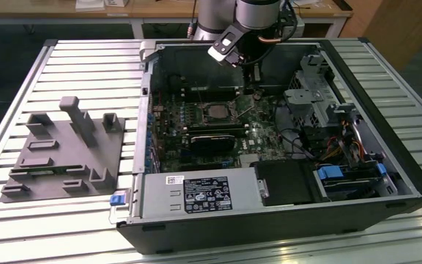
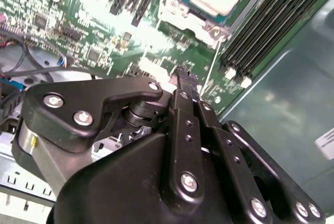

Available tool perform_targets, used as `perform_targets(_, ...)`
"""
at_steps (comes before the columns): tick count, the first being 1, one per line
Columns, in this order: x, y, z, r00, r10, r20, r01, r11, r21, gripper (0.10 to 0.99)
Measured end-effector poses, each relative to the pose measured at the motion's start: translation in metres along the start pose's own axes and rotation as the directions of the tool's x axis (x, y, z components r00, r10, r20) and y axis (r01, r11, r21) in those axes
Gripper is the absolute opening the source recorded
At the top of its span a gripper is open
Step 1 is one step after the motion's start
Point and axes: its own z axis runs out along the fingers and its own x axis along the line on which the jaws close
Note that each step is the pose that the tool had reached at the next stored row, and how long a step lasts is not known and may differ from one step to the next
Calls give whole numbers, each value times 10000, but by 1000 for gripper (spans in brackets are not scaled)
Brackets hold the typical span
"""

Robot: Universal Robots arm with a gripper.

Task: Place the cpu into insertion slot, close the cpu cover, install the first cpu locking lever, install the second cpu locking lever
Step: 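Close the cpu cover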

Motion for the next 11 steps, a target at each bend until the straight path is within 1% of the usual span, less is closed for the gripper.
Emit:
perform_targets(8, 5, 164, 14, 10000, 0, 1, 0, 10000, 3, 106)
perform_targets(11, 6, 214, 19, 10000, 0, 2, 0, 10000, 10, 106)
